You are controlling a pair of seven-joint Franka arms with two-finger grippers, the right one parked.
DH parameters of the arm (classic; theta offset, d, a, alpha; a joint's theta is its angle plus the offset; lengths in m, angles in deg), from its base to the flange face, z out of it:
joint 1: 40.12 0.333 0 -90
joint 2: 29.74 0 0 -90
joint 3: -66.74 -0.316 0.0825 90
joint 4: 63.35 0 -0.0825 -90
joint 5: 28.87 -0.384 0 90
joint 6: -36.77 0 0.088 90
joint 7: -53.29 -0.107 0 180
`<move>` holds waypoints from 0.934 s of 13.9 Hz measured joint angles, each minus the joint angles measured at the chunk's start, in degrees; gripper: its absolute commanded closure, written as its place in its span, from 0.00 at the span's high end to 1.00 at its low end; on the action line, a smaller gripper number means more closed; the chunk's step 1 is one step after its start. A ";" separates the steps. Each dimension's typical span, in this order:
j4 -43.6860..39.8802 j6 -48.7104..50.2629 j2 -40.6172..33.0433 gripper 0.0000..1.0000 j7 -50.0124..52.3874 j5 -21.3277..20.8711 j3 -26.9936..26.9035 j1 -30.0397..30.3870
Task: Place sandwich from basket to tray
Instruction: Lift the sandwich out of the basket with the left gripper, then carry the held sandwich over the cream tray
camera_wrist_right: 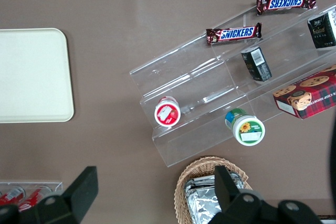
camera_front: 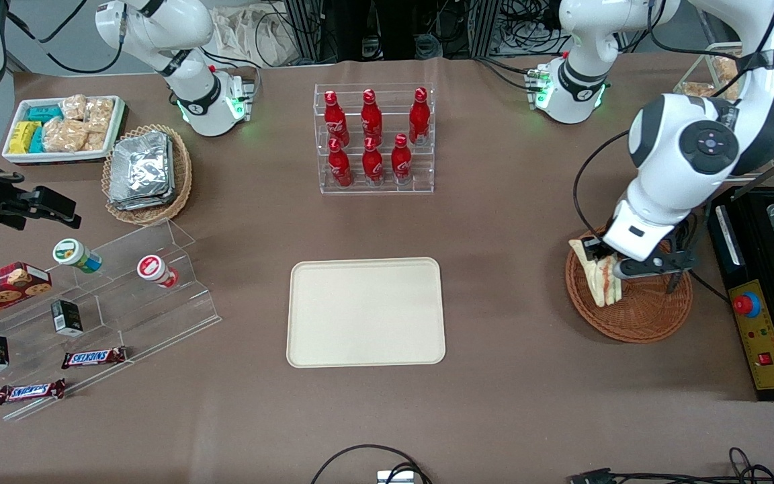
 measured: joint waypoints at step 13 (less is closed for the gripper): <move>-23.36 9.72 14.80 0.10 12.23 -2.27 9.40 -7.84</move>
